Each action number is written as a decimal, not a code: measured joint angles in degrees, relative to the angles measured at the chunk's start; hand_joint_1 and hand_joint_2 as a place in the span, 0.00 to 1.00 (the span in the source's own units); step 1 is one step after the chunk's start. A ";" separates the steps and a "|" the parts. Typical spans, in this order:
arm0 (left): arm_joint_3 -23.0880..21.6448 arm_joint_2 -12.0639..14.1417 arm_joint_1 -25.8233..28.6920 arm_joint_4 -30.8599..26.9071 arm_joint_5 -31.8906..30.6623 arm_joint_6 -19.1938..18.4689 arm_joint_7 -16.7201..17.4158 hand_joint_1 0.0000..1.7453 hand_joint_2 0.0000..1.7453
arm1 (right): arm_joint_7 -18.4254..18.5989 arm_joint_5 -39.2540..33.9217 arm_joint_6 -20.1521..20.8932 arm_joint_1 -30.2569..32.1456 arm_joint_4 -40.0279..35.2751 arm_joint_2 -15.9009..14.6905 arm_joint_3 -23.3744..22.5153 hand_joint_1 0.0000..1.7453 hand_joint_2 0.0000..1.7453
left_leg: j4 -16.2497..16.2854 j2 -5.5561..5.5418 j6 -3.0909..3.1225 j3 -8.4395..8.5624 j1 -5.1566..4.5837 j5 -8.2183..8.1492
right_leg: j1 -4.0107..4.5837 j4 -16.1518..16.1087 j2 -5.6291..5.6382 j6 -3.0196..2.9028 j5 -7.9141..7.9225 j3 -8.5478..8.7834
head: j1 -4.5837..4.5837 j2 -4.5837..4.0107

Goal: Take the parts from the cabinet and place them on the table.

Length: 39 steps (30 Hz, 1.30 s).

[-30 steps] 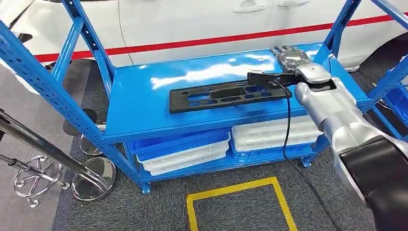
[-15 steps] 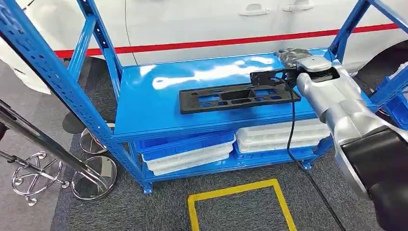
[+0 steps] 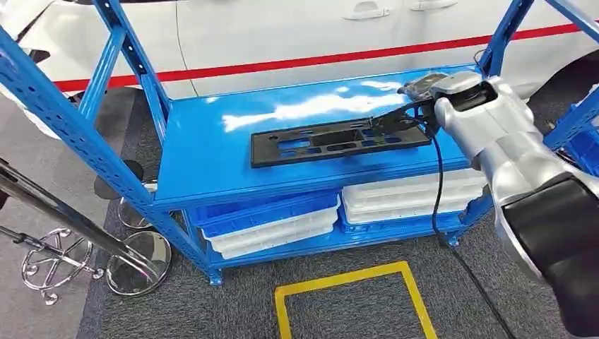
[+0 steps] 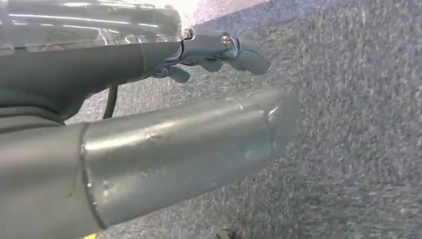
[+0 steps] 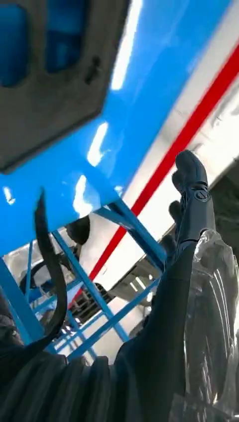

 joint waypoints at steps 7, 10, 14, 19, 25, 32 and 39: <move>0.48 0.00 0.07 -0.02 -0.35 0.53 -0.04 0.00 0.00 | -1.49 -0.99 1.29 0.17 -0.07 -0.35 3.95 0.00 1.00 | -14.35 -0.07 2.04 6.53 -0.98 5.12 | -0.13 -0.86 0.14 1.86 0.69 0.01 | 0.00 0.00; 0.50 -0.20 -0.11 -0.02 -0.41 0.53 -0.04 0.00 0.00 | -1.51 -1.01 1.29 -0.16 -0.09 -0.96 4.41 0.00 1.00 | -16.28 0.24 3.08 7.48 -0.50 6.29 | 0.18 4.18 0.01 2.01 -2.95 -2.14 | 0.00 0.02; 0.52 -0.24 -0.03 -0.02 -0.44 0.53 -0.04 0.00 0.00 | -1.91 -1.47 2.21 0.66 -0.04 -1.36 4.89 0.00 1.00 | -15.93 0.21 3.46 7.35 -0.72 6.08 | 0.18 15.71 0.02 2.23 -6.53 -7.76 | 0.02 0.02; 0.74 -0.33 -0.06 -0.02 -0.61 0.53 -0.09 0.00 0.00 | -4.30 -4.63 4.04 0.71 -0.52 -2.03 5.92 0.00 1.00 | -13.55 -0.03 2.32 6.53 -1.08 4.68 | 0.46 0.04 -0.13 1.74 0.01 -0.11 | 0.02 0.00; 0.85 -0.61 0.05 -0.02 -1.03 0.50 -0.50 0.00 0.00 | -4.64 -8.82 4.09 2.67 -2.43 -3.50 7.73 0.00 1.00 | -8.75 0.09 0.60 4.40 -0.61 1.08 | 0.04 -0.54 -0.18 -0.03 0.40 0.03 | 0.00 0.02; 0.85 -0.66 0.03 -0.02 -1.62 0.50 -0.66 0.00 0.00 | -4.20 -12.99 3.39 5.60 -3.41 -4.20 10.07 0.00 1.00 | -8.74 0.12 0.21 4.04 0.18 4.22 | -0.13 -0.51 -0.04 0.23 0.18 0.29 | 0.00 0.00; 0.87 -0.63 -0.03 -0.02 -1.86 0.42 -0.94 0.00 0.00 | -4.09 -17.01 2.38 6.95 -4.06 -5.38 11.40 0.00 1.00 | -15.68 -0.07 0.78 7.14 -0.29 5.76 | 0.11 -2.22 -0.09 0.78 1.18 0.83 | 0.04 0.00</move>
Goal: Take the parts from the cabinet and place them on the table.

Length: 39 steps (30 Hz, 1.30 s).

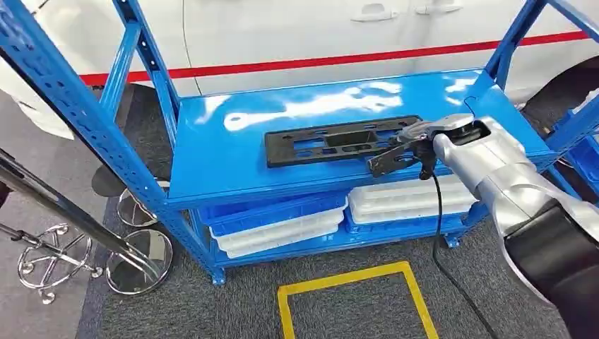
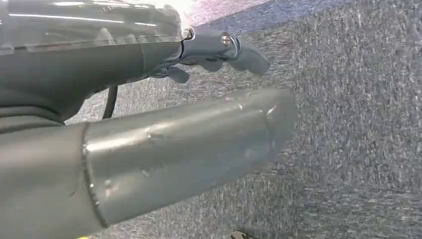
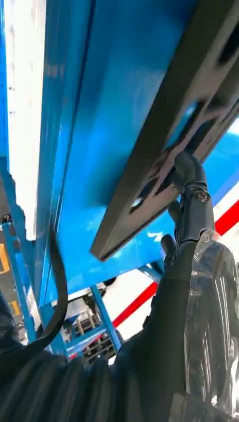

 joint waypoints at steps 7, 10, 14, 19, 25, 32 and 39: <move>0.20 -0.02 -0.03 0.00 -0.20 -0.41 -0.33 0.00 0.00 | 0.61 -5.46 -4.17 0.93 -2.47 -1.16 0.50 0.00 1.00 | 0.08 -0.09 0.75 -0.17 -0.37 0.01 | -0.27 -0.76 -0.16 0.54 0.40 0.34 | -0.02 0.00; 0.59 -0.04 -0.04 0.00 -0.22 -0.52 -0.48 0.00 0.00 | 0.81 -6.16 -5.11 1.29 -3.41 -1.40 0.72 0.00 1.00 | 0.15 -0.08 0.83 -0.20 -0.50 -0.01 | -0.40 -0.80 -0.16 1.12 0.42 0.34 | -0.02 0.00; 0.92 -0.04 -0.04 0.00 -0.29 -0.59 -0.50 0.00 0.00 | 0.90 -6.55 -5.87 1.70 -4.11 -1.51 1.11 0.00 1.00 | 0.16 -0.07 0.89 -0.22 -0.53 0.02 | -0.42 -0.81 -0.16 1.33 0.45 0.29 | -0.02 0.00; 0.98 -0.04 -0.05 0.00 -0.39 -0.77 -0.68 0.00 0.00 | 1.64 -9.19 -11.40 3.15 -5.20 -1.55 1.25 0.00 1.00 | 0.15 -0.07 0.88 -0.20 -0.53 0.02 | -0.35 -0.73 -0.16 1.56 0.40 0.25 | -0.02 0.00; 1.01 -0.04 -0.05 0.00 -0.81 -0.92 -0.81 0.00 0.00 | 1.40 -11.41 -14.40 6.05 -6.47 -1.53 1.25 0.00 1.00 | 0.13 -0.07 0.87 -0.21 -0.46 0.03 | -0.16 -0.60 -0.16 1.54 0.37 0.19 | -0.02 0.02; 1.01 -0.04 -0.11 0.00 -1.53 -0.96 -0.83 0.00 0.00 | 0.02 -14.97 -19.32 9.16 -7.50 -0.88 0.46 0.00 1.00 | 0.12 -0.08 0.86 -0.21 -0.35 0.03 | -0.08 -0.54 -0.15 1.51 0.32 0.16 | -0.02 0.02; 1.01 -0.04 -0.21 0.00 -2.17 -1.09 -0.85 0.00 0.00 | -0.44 -15.12 -23.41 12.46 -7.50 1.48 -0.57 0.00 1.00 | 0.12 -0.07 0.85 -0.22 -0.22 0.04 | -0.08 -0.54 -0.16 1.51 0.32 0.16 | -0.02 0.02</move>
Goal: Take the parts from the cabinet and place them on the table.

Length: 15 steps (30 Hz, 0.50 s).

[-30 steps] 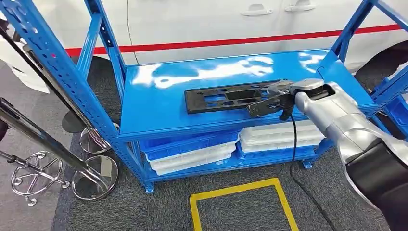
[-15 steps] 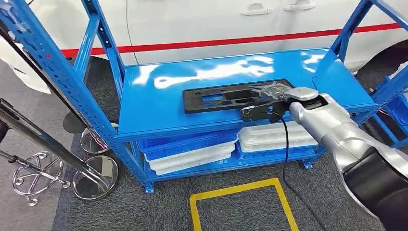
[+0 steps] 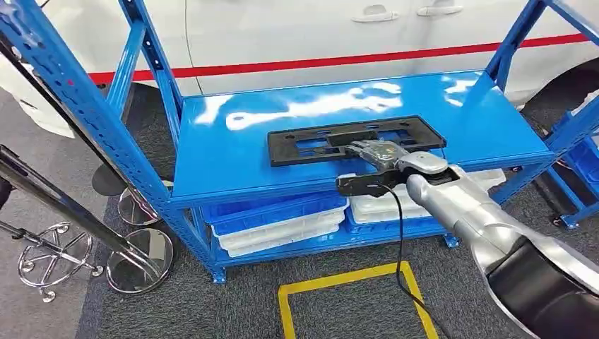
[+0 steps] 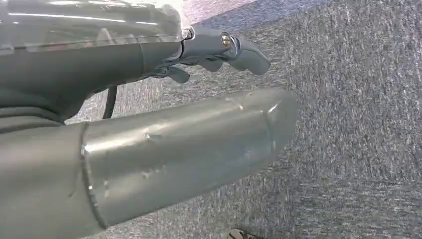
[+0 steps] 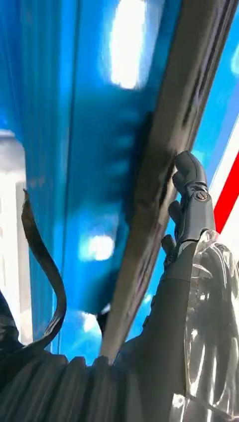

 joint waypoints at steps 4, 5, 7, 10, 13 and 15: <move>0.00 0.00 0.00 0.00 0.00 0.00 0.02 0.00 0.00 | 0.02 -0.02 -0.44 0.61 0.00 0.53 -0.30 0.00 1.00 | 0.00 0.00 0.00 0.00 -0.01 0.00 | -0.03 0.00 0.01 0.00 0.00 0.00 | 0.00 -0.02; 0.00 0.00 0.00 0.00 -0.02 0.00 0.00 0.00 0.00 | 0.00 -0.07 -0.68 0.70 0.00 0.59 -0.46 0.00 1.00 | 0.00 0.00 0.00 0.00 -0.01 0.00 | -0.04 0.00 0.02 0.00 0.00 0.00 | 0.00 -0.02; 0.00 0.00 0.00 0.00 -0.13 -0.02 0.02 0.00 0.00 | -0.04 -0.09 -2.56 1.14 0.00 0.94 -1.01 0.00 1.00 | 0.00 0.00 0.00 -0.01 -0.01 0.00 | -0.04 0.00 0.01 0.00 0.00 0.00 | 0.00 -0.02; 0.00 0.00 -0.01 0.00 -0.63 -0.11 0.13 0.00 0.00 | -0.04 0.28 -8.21 2.75 -0.02 2.03 -2.14 0.00 1.00 | 0.00 0.00 0.00 0.00 -0.01 0.00 | -0.03 0.00 0.00 0.00 0.00 0.01 | 0.00 -0.02; 0.00 0.00 -0.02 0.00 -1.05 -0.31 0.28 0.00 0.00 | 0.09 1.24 -12.49 5.08 -0.50 3.30 -3.60 0.00 1.00 | 0.00 0.00 0.00 -0.01 -0.01 0.00 | -0.02 0.00 0.01 0.00 0.00 -0.01 | -0.02 -0.02; -0.02 0.00 -0.03 0.00 -1.20 -0.46 0.37 0.00 0.00 | 0.43 2.42 -15.29 6.66 -1.26 4.07 -4.85 0.00 1.00 | 0.00 0.00 -0.01 -0.01 -0.01 -0.01 | 0.00 0.00 0.01 0.00 -0.01 -0.02 | 0.00 -0.02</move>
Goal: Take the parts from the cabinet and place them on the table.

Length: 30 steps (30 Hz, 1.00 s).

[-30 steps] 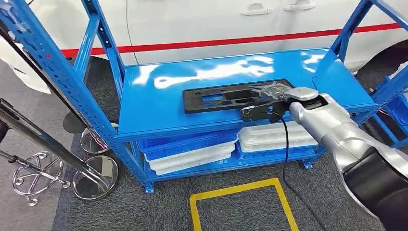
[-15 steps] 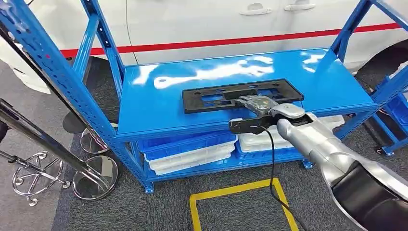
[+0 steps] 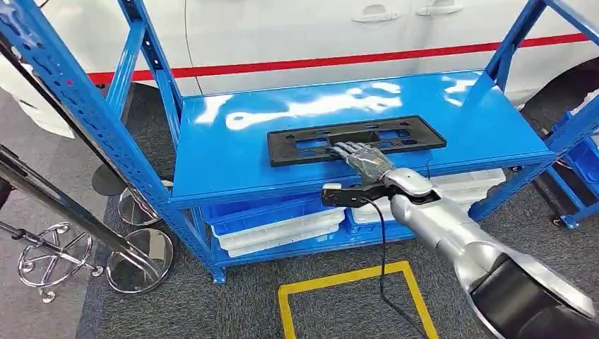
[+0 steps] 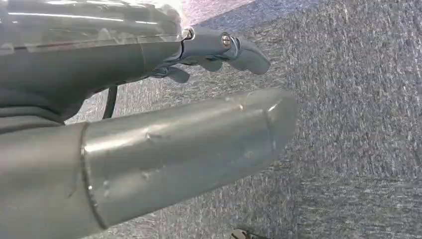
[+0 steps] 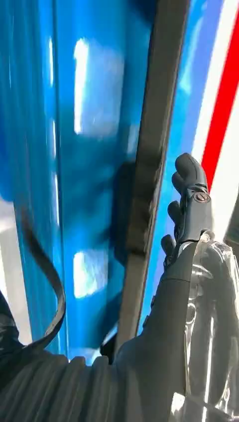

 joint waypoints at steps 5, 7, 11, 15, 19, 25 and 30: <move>0.02 -0.04 -0.01 0.00 -0.77 -0.09 0.37 0.00 0.00 | 1.80 4.82 -5.30 3.48 -3.18 1.66 -5.10 0.00 1.00 | 0.00 0.00 -0.01 0.00 0.00 0.00 | 0.03 0.00 -0.02 -0.04 -0.04 0.00 | 0.00 0.00; 0.02 -0.07 -0.01 0.00 -0.98 -0.15 0.50 0.00 0.00 | 3.30 7.41 -7.28 4.52 -4.22 2.25 -6.97 0.00 1.00 | 0.00 0.00 -0.01 -0.01 0.01 0.00 | 0.03 0.00 -0.02 -0.04 -0.04 0.00 | 0.00 0.00; 0.00 -0.09 -0.02 0.00 -1.18 -0.17 0.52 0.00 0.00 | 4.05 9.36 -8.31 5.80 -5.75 3.06 -9.43 0.00 1.00 | 0.00 0.01 -0.01 -0.01 0.01 0.00 | 0.01 0.00 -0.01 -0.04 -0.04 0.00 | 0.00 0.00; 0.02 -0.09 -0.01 0.00 -1.18 -0.17 0.59 0.00 0.00 | 4.40 9.93 -8.56 6.32 -6.39 3.37 -10.61 0.00 1.00 | 0.00 0.00 -0.01 -0.01 0.00 0.00 | -0.02 0.00 -0.01 -0.04 -0.04 0.00 | -0.02 0.02; 0.02 -0.11 -0.03 0.00 -1.64 -0.17 0.77 0.00 0.00 | 6.19 15.14 -11.71 7.22 -6.91 3.98 -13.23 0.00 1.00 | 0.00 0.00 -0.01 -0.02 0.00 -0.01 | -0.03 0.00 -0.01 -0.04 -0.04 0.00 | 0.00 0.02; 0.00 -0.37 -0.15 0.00 -2.43 -0.09 1.27 0.00 0.00 | 10.48 22.98 -16.91 8.41 -8.11 5.38 -19.53 0.00 1.00 | 0.00 0.00 -0.01 -0.02 0.00 -0.01 | -0.02 0.00 -0.01 -0.04 -0.05 -0.02 | 0.00 0.00; -0.02 -0.54 -0.39 0.00 -2.99 -0.09 1.73 0.00 0.00 | 13.67 27.31 -16.97 8.02 -7.43 5.49 -23.70 0.00 1.00 | 0.00 0.00 -0.01 -0.03 0.00 -0.01 | -0.02 0.00 -0.02 -0.04 -0.04 -0.01 | 0.00 0.00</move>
